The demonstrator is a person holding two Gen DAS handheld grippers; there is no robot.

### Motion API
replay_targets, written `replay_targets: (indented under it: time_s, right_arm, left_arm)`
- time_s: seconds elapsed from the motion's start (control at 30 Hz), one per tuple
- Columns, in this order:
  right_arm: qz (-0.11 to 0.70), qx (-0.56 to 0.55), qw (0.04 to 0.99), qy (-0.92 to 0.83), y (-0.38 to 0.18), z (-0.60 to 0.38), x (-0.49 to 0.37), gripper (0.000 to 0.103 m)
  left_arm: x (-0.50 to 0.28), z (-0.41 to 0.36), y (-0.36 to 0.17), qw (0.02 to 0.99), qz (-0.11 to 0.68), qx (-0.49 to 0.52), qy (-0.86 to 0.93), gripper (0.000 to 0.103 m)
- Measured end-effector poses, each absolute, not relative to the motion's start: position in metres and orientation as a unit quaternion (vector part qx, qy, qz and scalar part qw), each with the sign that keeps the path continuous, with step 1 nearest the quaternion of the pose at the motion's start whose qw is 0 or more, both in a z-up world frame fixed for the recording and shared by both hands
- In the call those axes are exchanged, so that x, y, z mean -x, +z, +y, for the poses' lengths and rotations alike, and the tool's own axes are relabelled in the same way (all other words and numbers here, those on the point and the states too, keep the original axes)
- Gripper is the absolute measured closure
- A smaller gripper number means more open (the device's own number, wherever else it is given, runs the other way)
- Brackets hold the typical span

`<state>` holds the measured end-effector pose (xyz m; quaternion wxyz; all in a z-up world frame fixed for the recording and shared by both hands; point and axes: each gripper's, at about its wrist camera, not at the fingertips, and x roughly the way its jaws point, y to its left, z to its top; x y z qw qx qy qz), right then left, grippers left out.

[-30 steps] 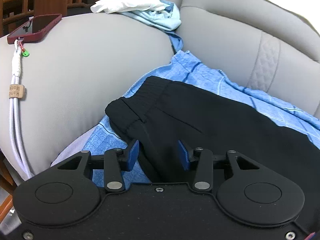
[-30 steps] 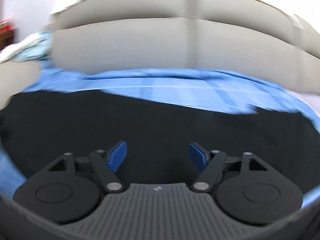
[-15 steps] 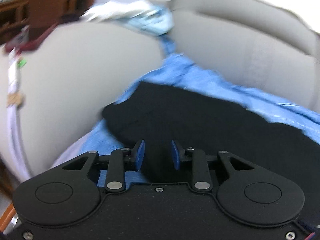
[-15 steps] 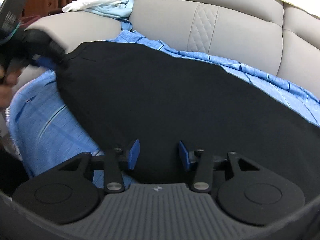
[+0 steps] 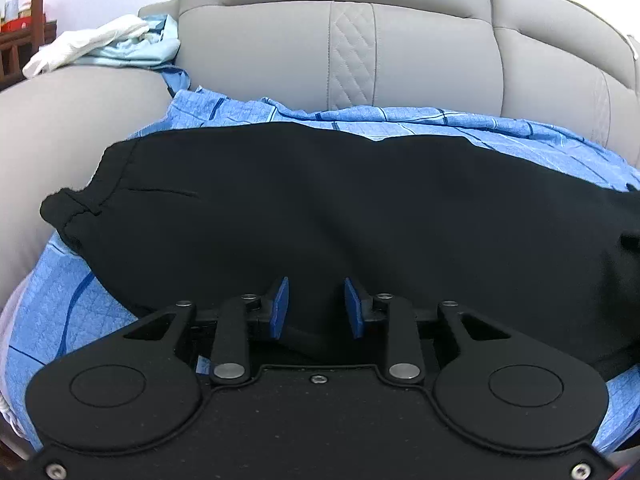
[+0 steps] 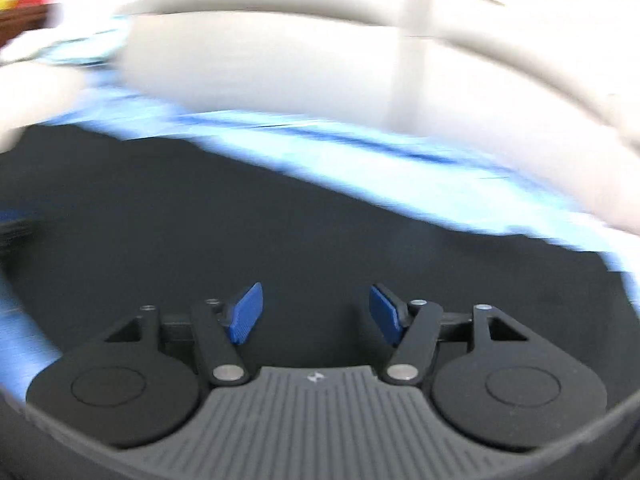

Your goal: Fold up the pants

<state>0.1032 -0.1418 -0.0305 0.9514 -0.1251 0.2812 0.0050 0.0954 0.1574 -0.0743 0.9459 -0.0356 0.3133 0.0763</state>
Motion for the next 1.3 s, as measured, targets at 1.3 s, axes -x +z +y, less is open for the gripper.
replay_targets:
  time_s: [1.3]
  right_arm:
    - [0.266, -0.079, 0.944, -0.177, -0.01, -0.369, -0.118, 0.02]
  left_arm:
    - [-0.106, 0.154, -0.071, 0.934, 0.338, 0.044, 0.103, 0.073]
